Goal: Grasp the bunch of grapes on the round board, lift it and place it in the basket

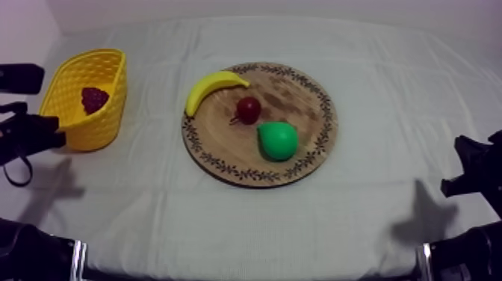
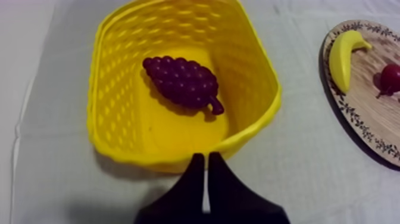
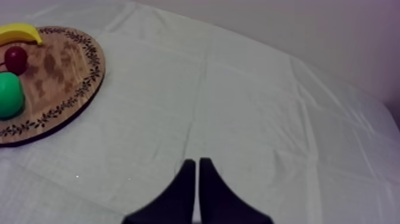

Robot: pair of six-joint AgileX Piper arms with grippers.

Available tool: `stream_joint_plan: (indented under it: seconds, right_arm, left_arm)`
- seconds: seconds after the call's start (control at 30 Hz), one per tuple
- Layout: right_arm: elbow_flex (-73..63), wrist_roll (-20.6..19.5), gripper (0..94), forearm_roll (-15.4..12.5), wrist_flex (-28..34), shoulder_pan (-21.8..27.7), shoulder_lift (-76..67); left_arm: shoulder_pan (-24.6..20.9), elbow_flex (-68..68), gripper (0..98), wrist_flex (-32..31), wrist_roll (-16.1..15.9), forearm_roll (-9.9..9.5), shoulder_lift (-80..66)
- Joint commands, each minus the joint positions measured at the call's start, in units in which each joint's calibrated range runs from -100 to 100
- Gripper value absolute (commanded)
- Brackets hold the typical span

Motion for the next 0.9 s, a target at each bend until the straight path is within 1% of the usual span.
stream_joint_plan:
  seconds: [0.0, 0.13, 0.27, 0.37, 0.43, 0.57, 0.63, 0.87]
  right_arm:
    - [0.0, 0.0, 0.2, 0.0, 0.0, 0.0, 0.0]
    - [0.0, 0.0, 0.2, 0.0, 0.0, 0.0, 0.0]
    - [0.0, 0.0, 0.2, 0.0, 0.0, 0.0, 0.0]
    - [0.0, 0.0, 0.2, 0.0, 0.0, 0.0, 0.0]
    - [0.0, 0.0, 0.2, 0.0, 0.0, 0.0, 0.0]
    - [0.0, 0.0, 0.2, 0.0, 0.0, 0.0, 0.0]
    - [0.0, 0.0, 0.2, 0.0, 0.0, 0.0, 0.0]
    - [0.0, 0.0, 0.2, 0.0, 0.0, 0.0, 0.0]
  left_arm:
    - [-0.2, 2.9, 0.1, 0.2, -0.1, 0.05, -6.4]
    - [-1.5, 7.5, 0.0, 2.1, -0.5, 0.12, -14.5]
    - [-3.0, 11.5, 0.0, 5.1, -1.8, 0.7, -23.2]
    - [-3.0, 13.3, 0.0, 6.8, -2.3, 0.74, -28.4]
    - [-2.8, 13.8, 0.0, 7.7, -2.1, 0.58, -31.4]
    - [-2.0, 14.1, 0.0, 9.1, -0.8, -1.06, -36.3]
    - [-1.7, 14.2, 0.0, 9.4, -0.5, -1.57, -38.4]
    - [-1.2, 14.5, 0.0, 9.2, 1.7, -3.97, -43.2]
